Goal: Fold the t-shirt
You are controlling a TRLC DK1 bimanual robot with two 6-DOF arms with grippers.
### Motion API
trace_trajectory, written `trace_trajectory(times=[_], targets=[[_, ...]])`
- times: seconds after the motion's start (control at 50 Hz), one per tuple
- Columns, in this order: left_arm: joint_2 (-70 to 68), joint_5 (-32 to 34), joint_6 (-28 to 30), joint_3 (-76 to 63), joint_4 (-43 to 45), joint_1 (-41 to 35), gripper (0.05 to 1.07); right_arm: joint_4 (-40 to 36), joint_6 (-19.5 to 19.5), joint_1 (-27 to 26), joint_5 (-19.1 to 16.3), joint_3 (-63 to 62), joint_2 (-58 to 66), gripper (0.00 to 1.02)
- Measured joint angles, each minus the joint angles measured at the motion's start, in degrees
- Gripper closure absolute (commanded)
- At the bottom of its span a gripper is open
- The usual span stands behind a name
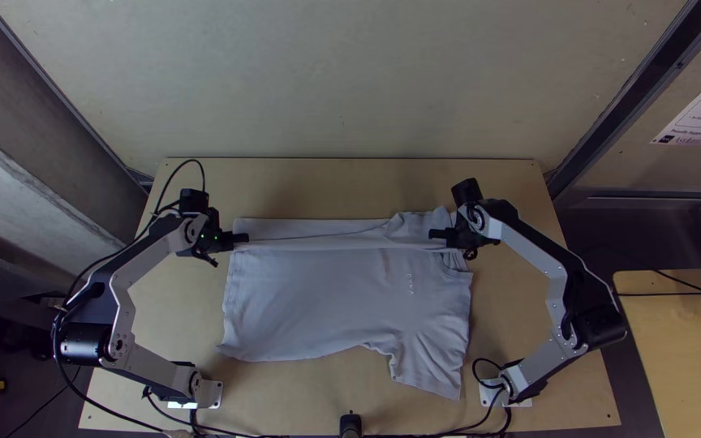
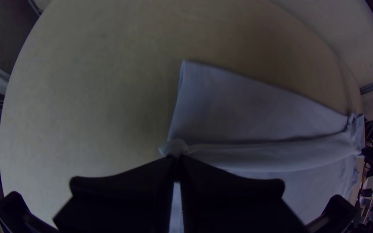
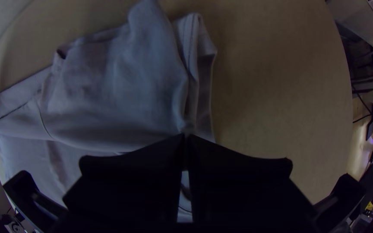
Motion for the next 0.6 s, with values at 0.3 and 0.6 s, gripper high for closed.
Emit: trace_trajectory(times=[0.3, 0.6], targets=[[-3.54, -0.22, -0.5, -1.86, -2.89, -1.07, 0.1, -1.62, 1.05, 0.33, 0.46, 0.15, -3.28, 0.29], [-15.5, -0.22, -0.68, 0.52, -8.13, -2.62, 0.1, -12.87, 1.73, 3.65, 0.46, 4.52, -13.99, 0.15]])
